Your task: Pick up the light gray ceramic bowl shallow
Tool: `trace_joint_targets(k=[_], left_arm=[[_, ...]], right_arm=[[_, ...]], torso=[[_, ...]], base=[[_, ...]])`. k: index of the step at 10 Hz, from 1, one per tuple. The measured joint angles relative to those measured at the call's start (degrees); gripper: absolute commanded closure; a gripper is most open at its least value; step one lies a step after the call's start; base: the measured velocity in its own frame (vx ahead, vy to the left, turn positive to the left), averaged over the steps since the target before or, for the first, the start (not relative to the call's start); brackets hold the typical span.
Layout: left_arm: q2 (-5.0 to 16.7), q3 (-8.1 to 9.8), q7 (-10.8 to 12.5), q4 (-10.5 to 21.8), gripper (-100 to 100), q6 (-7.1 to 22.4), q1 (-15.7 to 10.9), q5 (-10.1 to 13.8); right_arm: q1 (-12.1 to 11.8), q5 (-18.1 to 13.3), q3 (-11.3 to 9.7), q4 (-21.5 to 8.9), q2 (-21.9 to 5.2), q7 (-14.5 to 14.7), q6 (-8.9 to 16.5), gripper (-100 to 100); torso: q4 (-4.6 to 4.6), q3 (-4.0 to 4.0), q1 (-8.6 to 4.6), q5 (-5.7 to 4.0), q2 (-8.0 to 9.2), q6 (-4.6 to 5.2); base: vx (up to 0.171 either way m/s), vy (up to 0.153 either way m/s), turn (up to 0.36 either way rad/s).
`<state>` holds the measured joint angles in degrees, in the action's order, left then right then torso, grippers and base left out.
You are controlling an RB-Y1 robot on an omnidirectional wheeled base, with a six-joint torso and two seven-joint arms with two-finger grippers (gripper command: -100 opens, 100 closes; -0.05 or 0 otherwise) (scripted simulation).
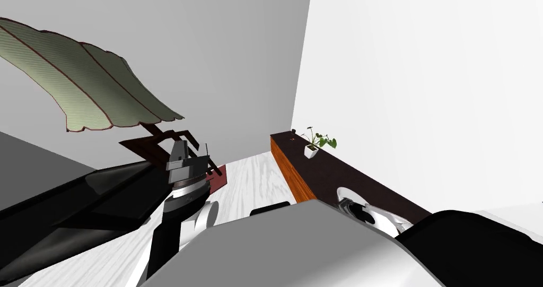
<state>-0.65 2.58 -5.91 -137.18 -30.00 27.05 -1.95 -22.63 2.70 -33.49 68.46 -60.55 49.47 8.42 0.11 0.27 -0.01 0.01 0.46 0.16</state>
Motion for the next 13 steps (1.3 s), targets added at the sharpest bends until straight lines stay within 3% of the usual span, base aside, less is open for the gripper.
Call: trace_joint_targets(k=[3,5,7,9,10,12,13], left_arm=[[0.0,-0.01,0.0,0.0,0,0.0,0.0,0.0],[0.0,0.00,0.0,0.0,0,0.0,0.0,0.0],[0.0,-0.01,0.0,0.0,0,0.0,0.0,0.0],[0.0,0.01,0.0,0.0,0,0.0,0.0,0.0],[0.0,0.00,0.0,0.0,0,0.0,0.0,0.0],[0.0,0.00,0.0,0.0,0,0.0,0.0,0.0],[0.0,-0.01,0.0,0.0,0,0.0,0.0,0.0]], right_arm=[[-1.3,-1.3,1.2,-5.5,1.3,-3.3,-3.4,-100],[-1.3,-1.1,1.1,-7.8,0.9,-5.0,-3.9,-100],[-2.1,-2.5,2.1,-11.7,2.8,-7.9,-6.8,-100],[-1.2,-2.1,1.1,-15.1,2.4,-9.8,-7.8,-100],[-3.2,-3.0,2.7,-15.2,2.8,-11.2,-8.5,-100],[-2.7,-3.9,2.9,-20.0,4.4,-13.7,-11.6,-100],[-3.6,-4.8,3.9,-21.9,5.4,-14.9,-13.0,-100]], torso=[[0.02,0.04,0.13,0.03,0.08,-0.09],[-0.03,-0.07,-0.05,-0.01,-0.12,0.01],[0.03,0.06,0.11,0.03,0.10,-0.06],[-0.02,-0.06,-0.08,-0.01,-0.10,0.02],[0.00,0.01,0.05,0.00,0.05,0.05],[0.00,0.00,0.04,0.02,0.00,0.01],[0.02,0.05,0.18,0.03,0.09,-0.06]], base=[[-0.081,0.039,0.325],[-0.048,0.025,0.153],[-0.084,0.040,0.338],[-0.044,0.023,0.256],[-0.089,0.071,0.289],[-0.069,0.060,0.288],[-0.099,0.079,0.411]])
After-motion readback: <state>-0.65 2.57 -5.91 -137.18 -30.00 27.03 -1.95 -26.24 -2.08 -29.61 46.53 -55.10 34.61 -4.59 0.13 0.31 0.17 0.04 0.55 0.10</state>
